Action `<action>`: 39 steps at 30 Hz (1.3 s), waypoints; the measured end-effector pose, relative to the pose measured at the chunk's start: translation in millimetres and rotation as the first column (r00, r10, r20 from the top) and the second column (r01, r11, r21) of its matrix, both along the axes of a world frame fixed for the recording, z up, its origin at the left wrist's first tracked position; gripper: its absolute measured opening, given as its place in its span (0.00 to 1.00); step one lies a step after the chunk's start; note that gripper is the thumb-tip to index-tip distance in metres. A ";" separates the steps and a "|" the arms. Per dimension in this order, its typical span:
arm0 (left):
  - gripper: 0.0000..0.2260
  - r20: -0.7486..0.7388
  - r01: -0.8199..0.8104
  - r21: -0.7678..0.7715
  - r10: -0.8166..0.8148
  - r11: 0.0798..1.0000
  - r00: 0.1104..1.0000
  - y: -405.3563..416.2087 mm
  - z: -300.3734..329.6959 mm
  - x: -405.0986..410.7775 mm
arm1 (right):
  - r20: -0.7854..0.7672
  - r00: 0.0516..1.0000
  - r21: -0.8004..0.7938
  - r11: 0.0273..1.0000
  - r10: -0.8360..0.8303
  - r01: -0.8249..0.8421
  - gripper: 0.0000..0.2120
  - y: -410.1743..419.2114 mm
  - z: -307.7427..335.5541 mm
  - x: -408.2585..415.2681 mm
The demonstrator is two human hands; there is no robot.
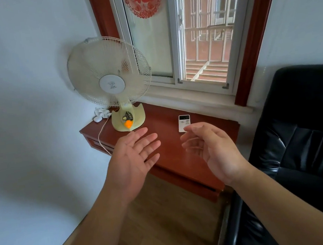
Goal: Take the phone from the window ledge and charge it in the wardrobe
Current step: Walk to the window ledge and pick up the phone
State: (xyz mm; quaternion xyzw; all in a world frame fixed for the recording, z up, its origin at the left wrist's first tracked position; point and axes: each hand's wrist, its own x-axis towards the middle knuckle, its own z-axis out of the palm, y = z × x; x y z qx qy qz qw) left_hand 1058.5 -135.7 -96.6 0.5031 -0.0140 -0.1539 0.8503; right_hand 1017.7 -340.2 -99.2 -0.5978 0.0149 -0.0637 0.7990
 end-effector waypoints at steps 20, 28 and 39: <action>0.16 -0.443 0.252 0.030 -0.213 0.967 0.871 -51.3 -134.6 336.0 | -0.356 0.872 -0.154 0.941 -0.337 0.301 0.09 0.3 -99.7 284.2; 0.16 -0.537 0.371 0.039 -0.294 0.928 0.791 -91.5 -176.9 393.2 | -0.446 0.788 -0.213 0.905 -0.425 0.368 0.07 -27.2 -132.6 333.3; 0.14 -0.593 0.395 0.241 -0.188 0.887 0.783 -147.6 -216.1 443.7 | -0.576 0.734 -0.313 0.926 -0.361 0.210 0.07 -99.7 -215.9 401.5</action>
